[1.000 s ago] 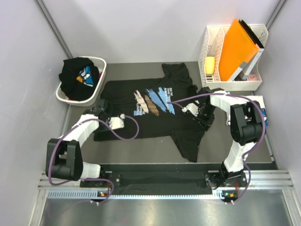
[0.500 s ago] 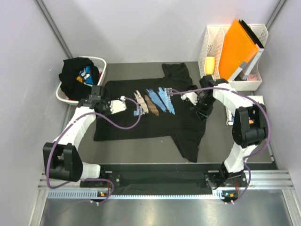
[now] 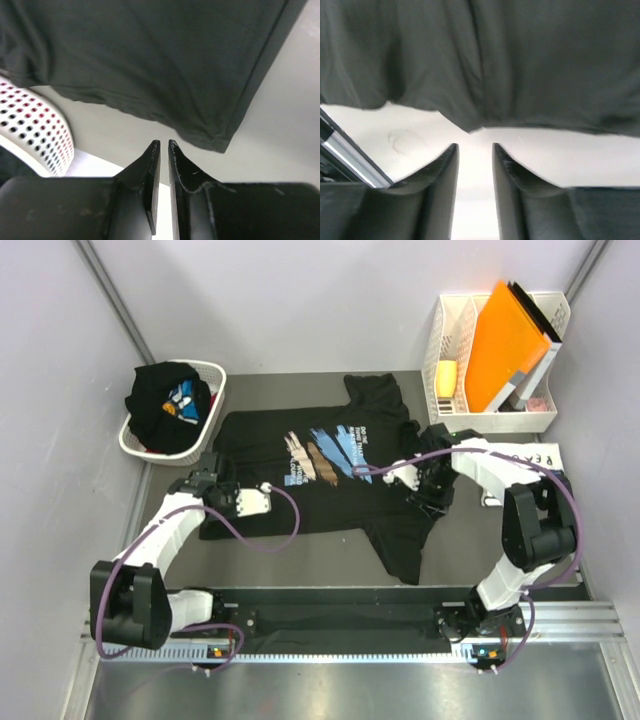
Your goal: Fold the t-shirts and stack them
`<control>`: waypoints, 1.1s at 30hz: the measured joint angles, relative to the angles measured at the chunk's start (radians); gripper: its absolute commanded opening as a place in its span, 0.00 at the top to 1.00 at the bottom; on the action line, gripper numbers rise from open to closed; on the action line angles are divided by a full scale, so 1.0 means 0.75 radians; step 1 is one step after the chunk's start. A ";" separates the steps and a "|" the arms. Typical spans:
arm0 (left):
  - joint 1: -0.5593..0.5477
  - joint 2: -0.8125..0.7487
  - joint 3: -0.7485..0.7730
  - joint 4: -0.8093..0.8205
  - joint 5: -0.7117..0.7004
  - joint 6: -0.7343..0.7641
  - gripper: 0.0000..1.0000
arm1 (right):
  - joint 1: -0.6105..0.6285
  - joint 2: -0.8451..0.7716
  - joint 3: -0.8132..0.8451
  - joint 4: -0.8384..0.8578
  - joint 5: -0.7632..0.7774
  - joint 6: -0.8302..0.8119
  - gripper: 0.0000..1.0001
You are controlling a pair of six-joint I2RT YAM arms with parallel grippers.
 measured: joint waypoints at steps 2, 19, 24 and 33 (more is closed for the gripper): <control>0.000 -0.018 -0.054 0.045 -0.002 0.010 0.92 | 0.026 0.001 -0.043 0.033 0.008 0.004 0.94; -0.008 -0.054 -0.127 0.290 -0.025 -0.096 1.00 | 0.128 -0.089 -0.119 0.176 0.029 -0.020 0.52; -0.007 -0.107 -0.205 0.468 -0.195 -0.190 0.80 | 0.245 -0.292 -0.291 0.247 0.031 -0.024 0.48; -0.007 -0.102 -0.105 0.374 -0.315 -0.448 0.53 | 0.507 -0.409 -0.372 0.316 -0.064 0.131 0.46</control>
